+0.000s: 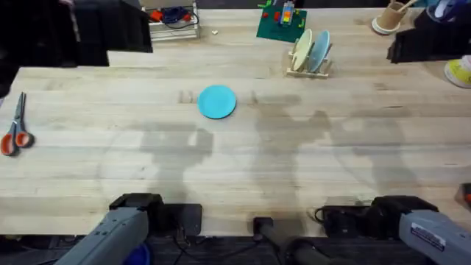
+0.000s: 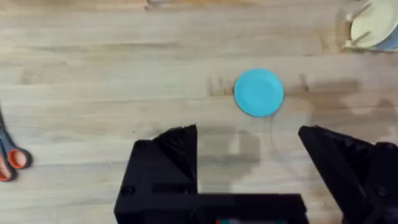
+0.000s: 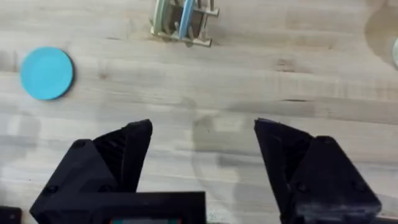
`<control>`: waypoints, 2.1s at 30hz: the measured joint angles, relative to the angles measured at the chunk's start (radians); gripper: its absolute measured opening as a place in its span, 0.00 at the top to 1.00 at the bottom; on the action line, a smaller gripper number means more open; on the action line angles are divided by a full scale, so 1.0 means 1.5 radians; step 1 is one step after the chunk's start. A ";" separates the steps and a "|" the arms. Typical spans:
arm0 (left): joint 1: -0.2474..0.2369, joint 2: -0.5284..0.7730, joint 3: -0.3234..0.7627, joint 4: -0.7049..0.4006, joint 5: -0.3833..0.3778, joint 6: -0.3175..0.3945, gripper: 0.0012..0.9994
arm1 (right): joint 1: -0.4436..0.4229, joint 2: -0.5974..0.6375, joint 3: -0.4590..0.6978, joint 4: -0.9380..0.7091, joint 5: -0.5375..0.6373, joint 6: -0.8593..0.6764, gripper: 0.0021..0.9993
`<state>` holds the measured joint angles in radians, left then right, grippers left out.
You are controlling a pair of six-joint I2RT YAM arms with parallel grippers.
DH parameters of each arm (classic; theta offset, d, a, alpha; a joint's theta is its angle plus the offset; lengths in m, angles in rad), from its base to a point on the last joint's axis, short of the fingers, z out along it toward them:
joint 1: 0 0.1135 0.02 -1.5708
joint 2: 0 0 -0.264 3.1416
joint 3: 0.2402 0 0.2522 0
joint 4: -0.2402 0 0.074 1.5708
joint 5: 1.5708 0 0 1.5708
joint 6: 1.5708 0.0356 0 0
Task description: Pick up the plates from the table one by one and place each into a slot on the dish rack.
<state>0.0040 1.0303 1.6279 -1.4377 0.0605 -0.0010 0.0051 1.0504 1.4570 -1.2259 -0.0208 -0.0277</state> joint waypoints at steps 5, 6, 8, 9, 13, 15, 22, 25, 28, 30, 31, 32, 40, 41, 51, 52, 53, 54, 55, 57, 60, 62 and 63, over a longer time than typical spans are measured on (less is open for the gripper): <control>0.000 0.027 0.000 -0.037 0.002 0.000 0.01 | 0.000 0.018 0.000 -0.001 0.000 0.000 0.01; 0.000 0.029 0.000 -0.045 0.002 0.000 0.01 | 0.000 0.019 0.000 -0.001 0.000 0.000 0.01; 0.000 0.032 0.000 -0.049 0.002 0.000 0.01 | 0.000 0.019 0.001 -0.001 0.000 0.000 0.01; 0.000 0.033 0.000 -0.049 0.002 0.000 0.01 | 0.000 0.019 0.001 -0.001 0.000 0.000 0.01; 0.000 0.037 0.000 -0.049 0.002 -0.004 0.25 | 0.000 0.018 0.001 -0.002 0.000 0.000 0.01; 0.000 0.039 0.000 -0.047 0.003 -0.005 0.55 | 0.000 0.019 0.001 -0.001 0.000 0.000 0.01; 0.000 0.042 0.000 -0.061 0.024 -0.005 0.96 | 0.000 0.019 0.001 -0.001 -0.002 -0.002 0.00; 0.000 0.042 0.000 -0.061 0.034 -0.005 0.96 | 0.000 0.019 0.001 -0.002 -0.002 -0.002 0.00; 0.000 0.042 0.000 -0.061 0.041 -0.008 0.96 | 0.000 0.019 0.001 -0.001 -0.002 -0.002 0.00; 0.000 0.042 0.000 -0.061 0.046 -0.016 0.96 | 0.000 0.018 0.001 -0.002 -0.002 -0.002 0.00; 0.000 0.042 0.000 -0.061 0.048 -0.023 0.96 | 0.000 0.019 0.001 -0.001 -0.002 -0.002 0.00; 0.000 0.042 0.000 -0.059 0.049 -0.030 0.96 | 0.000 0.019 0.001 -0.001 -0.002 -0.002 0.00; 0.000 0.052 0.000 -0.043 0.084 -0.075 0.96 | 0.000 0.018 0.001 -0.001 -0.002 -0.002 0.00; 0.001 0.057 0.000 -0.043 0.093 -0.075 0.96 | 0.000 0.019 0.001 -0.001 -0.002 -0.002 0.00; 0.057 0.133 0.000 -0.042 0.244 -0.034 0.96 | 0.000 0.019 0.001 -0.001 -0.002 -0.002 0.01; 0.065 0.141 0.000 -0.043 0.261 -0.025 0.96 | 0.000 0.018 0.001 -0.001 -0.002 -0.002 0.01; 0.074 0.150 0.000 -0.045 0.281 -0.013 0.96 | 0.000 0.019 0.001 -0.001 -0.002 -0.002 0.01; 0.081 0.158 0.000 -0.047 0.296 -0.004 0.96 | 0.000 0.019 0.001 -0.001 -0.002 -0.002 0.01; 0.089 0.167 0.000 -0.051 0.312 0.007 0.96 | 0.000 0.019 0.001 -0.001 -0.002 -0.002 0.01; 0.102 0.183 0.000 -0.057 0.336 0.025 0.96 | 0.000 0.019 0.001 -0.001 -0.002 -0.002 0.01; 0.118 0.208 0.000 -0.065 0.372 0.054 0.96 | 0.000 0.019 0.001 -0.001 -0.002 -0.002 0.01; 0.126 0.224 0.000 -0.067 0.394 0.073 0.96 | 0.000 0.019 0.001 -0.001 -0.002 -0.002 0.01; 0.130 0.232 0.000 -0.067 0.404 0.081 0.96 | 0.000 0.019 0.001 -0.001 -0.002 -0.002 0.01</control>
<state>0.1988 1.3781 1.6283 -1.5376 0.6661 0.1207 0.0051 1.0782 1.4582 -1.2274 -0.0231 -0.0307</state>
